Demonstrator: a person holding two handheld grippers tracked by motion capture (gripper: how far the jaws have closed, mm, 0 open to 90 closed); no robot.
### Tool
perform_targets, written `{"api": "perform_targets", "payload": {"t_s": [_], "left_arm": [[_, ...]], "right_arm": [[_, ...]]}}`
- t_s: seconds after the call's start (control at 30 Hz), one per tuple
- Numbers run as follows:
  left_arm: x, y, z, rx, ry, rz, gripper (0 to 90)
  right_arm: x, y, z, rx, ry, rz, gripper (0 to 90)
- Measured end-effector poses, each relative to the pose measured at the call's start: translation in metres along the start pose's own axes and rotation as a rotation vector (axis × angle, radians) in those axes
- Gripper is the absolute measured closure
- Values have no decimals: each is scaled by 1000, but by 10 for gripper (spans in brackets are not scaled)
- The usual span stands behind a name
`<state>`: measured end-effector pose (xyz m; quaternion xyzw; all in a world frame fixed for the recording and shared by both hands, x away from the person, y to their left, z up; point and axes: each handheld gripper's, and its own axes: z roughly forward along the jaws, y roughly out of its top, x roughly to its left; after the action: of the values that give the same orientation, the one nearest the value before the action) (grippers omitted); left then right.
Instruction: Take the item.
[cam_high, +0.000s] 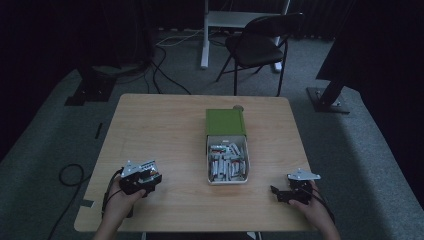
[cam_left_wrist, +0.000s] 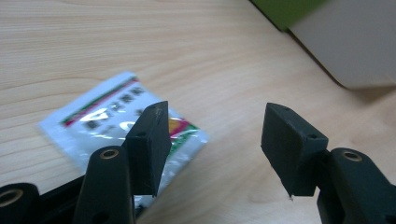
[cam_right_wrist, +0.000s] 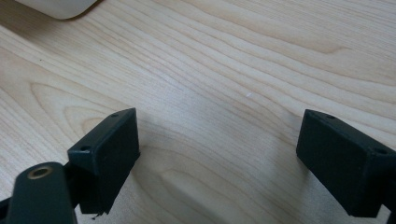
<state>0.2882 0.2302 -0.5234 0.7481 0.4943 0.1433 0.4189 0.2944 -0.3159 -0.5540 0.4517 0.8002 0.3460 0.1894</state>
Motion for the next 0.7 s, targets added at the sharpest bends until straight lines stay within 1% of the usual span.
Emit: {"api": "perform_targets", "payload": {"t_s": [0.03,0.07,0.13,0.27,0.3,0.4,0.53,0.7], "left_arm": [[-2,1,0,4,-8,0,431],[-5,1,1,9,-20,11,431],[-8,2,2,10,-25,25,431],[-14,3,5,11,-54,47,429],[-15,3,5,14,-66,59,416],[-21,2,8,24,-100,86,411],[-28,1,11,37,-132,108,399],[-41,0,15,54,-179,153,399]], "right_arm": [[0,0,0,0,0,0,128],[0,0,0,-1,0,-2,128],[0,0,0,-1,0,-2,128],[0,0,0,-1,0,-2,128],[0,0,0,-1,0,-2,128],[0,0,0,-1,0,-2,128],[0,0,0,-1,0,-2,128],[0,0,0,0,0,-1,128]]}}
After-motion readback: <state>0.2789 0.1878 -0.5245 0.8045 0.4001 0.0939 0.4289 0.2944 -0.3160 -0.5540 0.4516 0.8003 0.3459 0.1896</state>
